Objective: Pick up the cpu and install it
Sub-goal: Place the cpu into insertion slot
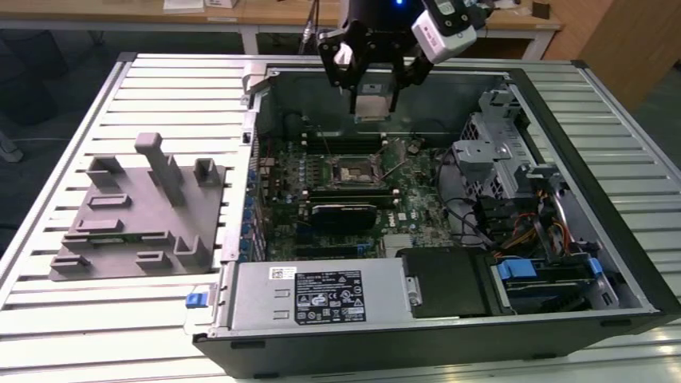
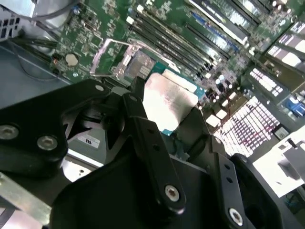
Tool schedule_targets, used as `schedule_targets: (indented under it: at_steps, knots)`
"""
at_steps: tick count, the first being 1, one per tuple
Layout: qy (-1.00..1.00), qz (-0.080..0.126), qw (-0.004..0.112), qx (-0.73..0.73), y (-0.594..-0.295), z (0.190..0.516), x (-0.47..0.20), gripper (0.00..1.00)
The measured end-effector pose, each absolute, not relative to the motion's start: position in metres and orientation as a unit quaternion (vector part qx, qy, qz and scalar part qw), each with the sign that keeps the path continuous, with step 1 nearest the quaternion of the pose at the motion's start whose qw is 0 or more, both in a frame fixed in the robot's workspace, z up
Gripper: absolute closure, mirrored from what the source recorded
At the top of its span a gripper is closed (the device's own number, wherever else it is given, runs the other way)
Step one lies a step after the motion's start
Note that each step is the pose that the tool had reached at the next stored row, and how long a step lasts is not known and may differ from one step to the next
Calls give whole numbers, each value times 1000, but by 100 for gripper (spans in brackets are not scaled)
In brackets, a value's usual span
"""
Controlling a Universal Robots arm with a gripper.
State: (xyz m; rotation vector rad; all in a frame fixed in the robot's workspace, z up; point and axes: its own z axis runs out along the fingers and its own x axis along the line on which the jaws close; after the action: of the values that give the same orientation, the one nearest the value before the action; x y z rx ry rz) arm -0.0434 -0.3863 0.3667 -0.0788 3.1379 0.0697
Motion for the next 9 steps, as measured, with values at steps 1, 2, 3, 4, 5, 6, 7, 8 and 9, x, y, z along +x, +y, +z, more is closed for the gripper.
schedule_targets:
  at_steps: [1, 2, 3, 4, 5, 6, 7, 8, 9]
  knots:
    - [999, 22, 1, -29, -386, 367, -42, 46]
    - [999, 23, 1, -35, -386, 367, -42, 46]
    - [999, 23, 1, -42, -386, 367, -42, 46]
    - [999, 23, 0, -49, -386, 366, -42, 46]
    - [998, 23, 0, -57, -386, 366, -42, 46]
    - [998, 23, 0, -63, -386, 366, -42, 46]
    - [997, 23, 0, -69, -386, 366, -42, 46]
    - [997, 23, 0, -75, -386, 366, -42, 46]
    - [996, 23, 0, -81, -386, 366, -42, 46]
